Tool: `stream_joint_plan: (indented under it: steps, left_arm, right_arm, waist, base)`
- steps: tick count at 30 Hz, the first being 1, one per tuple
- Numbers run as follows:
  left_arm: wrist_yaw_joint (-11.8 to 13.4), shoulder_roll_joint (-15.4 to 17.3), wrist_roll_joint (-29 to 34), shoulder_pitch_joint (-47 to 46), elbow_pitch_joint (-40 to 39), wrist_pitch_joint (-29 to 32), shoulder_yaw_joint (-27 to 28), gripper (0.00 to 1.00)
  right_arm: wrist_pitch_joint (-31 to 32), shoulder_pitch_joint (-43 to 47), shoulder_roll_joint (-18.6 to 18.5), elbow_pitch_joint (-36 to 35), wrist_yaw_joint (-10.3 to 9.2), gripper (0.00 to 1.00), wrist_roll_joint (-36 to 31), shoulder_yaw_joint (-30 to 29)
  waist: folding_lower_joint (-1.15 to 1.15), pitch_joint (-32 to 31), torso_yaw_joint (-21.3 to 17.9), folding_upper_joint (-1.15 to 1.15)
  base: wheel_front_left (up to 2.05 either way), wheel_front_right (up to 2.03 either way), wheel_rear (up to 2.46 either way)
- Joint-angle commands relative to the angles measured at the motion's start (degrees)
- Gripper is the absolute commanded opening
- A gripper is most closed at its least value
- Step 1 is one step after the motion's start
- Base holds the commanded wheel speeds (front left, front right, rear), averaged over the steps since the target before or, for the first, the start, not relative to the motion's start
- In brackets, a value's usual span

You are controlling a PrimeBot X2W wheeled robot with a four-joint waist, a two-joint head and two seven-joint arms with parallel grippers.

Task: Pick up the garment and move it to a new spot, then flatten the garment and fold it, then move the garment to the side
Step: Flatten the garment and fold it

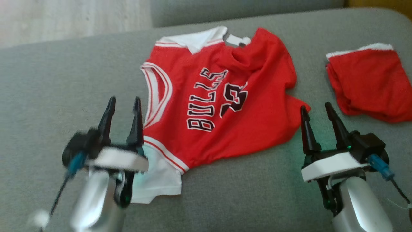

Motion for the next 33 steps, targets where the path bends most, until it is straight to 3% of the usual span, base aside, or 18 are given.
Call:
stream_joint_plan:
  steps: [1, 14, 21, 26, 27, 28, 29, 33]
  left_arm:
    - [0.12, 1.45, 0.58, -3.17, -0.94, 0.38, 1.20, 1.00]
    - [0.18, 4.03, 0.94, -24.46, 22.88, 11.38, -0.42, 1.00]
    - [2.05, 5.77, 1.42, -30.70, 32.31, 14.40, -0.55, 1.00]
    - [1.78, 6.06, 1.35, -32.69, 36.93, 15.54, -1.23, 1.00]
    - [1.67, 6.14, 1.27, -33.02, 37.55, 15.41, -1.31, 0.94]
    - [1.57, 6.25, 1.15, -33.41, 38.09, 15.20, -1.33, 0.14]
    - [1.48, 6.37, 1.04, -33.82, 38.55, 14.87, -1.34, 0.00]
    - [1.71, 7.13, 0.53, -35.43, 39.69, 12.62, -0.94, 0.00]
  right_arm:
    - [-0.78, -2.53, 0.12, -2.13, 0.18, 1.00, -0.02, 1.14]
    - [-0.77, -4.78, 0.14, -4.89, 0.18, 1.00, 1.04, 2.70]
    - [-0.78, -5.88, 0.14, -5.63, 0.18, 1.00, 1.58, 2.92]
    - [-0.78, -5.90, 0.14, -5.98, 0.18, 1.00, 1.73, 2.64]
    - [-0.78, -5.90, 0.14, -6.00, 0.18, 1.00, 1.75, 2.63]
    - [-0.78, -5.91, 0.15, -5.99, 0.18, 1.00, 1.75, 2.62]
    - [-0.78, -5.93, 0.15, -5.99, 0.18, 1.00, 1.75, 2.62]
    - [-0.78, -6.36, 0.15, -5.77, 0.18, 1.00, 1.65, 3.14]
  waist:
    - [-0.01, 1.64, -1.20, 0.00]
    - [-0.01, 9.27, -6.43, 0.00]
    - [-0.01, 11.68, -8.50, 0.00]
    - [-0.01, 12.20, -8.92, 0.00]
    - [-0.01, 12.23, -8.94, 0.00]
    - [-0.01, 12.25, -8.93, 0.00]
    - [-0.01, 12.28, -8.88, 0.00]
    - [-0.01, 12.27, -8.74, 0.00]
  base:
    - [0.00, 0.00, 0.00]
    - [0.00, 0.00, 0.00]
    - [0.00, 0.00, 0.00]
    - [0.00, 0.00, 0.00]
    - [0.00, 0.00, 0.00]
    - [0.00, 0.00, 0.00]
    - [0.00, 0.00, 0.00]
    - [0.00, 0.00, 0.00]
